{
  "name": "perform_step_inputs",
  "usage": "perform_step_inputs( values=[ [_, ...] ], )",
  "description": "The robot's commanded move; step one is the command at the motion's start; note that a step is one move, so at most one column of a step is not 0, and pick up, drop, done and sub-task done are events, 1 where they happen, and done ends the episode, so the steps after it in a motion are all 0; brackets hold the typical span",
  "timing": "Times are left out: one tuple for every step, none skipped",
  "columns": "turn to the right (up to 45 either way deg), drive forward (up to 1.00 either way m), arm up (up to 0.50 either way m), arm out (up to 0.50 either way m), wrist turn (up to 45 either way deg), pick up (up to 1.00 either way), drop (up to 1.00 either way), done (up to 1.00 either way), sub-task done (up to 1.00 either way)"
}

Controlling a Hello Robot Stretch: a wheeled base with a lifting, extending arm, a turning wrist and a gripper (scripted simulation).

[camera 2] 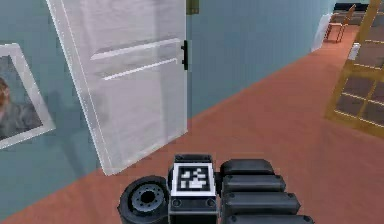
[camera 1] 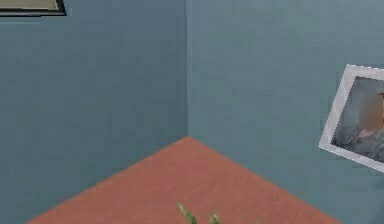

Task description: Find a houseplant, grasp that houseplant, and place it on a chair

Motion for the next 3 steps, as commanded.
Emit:
perform_step_inputs(
  values=[
    [-45.0,0.0,0.0,0.0,0.0,0.0,0.0,0.0,0.0],
    [-33.0,0.0,0.0,0.0,0.0,0.0,0.0,0.0,0.0],
    [0.0,1.0,0.0,0.0,0.0,0.0,0.0,0.0,0.0]
  ],
)
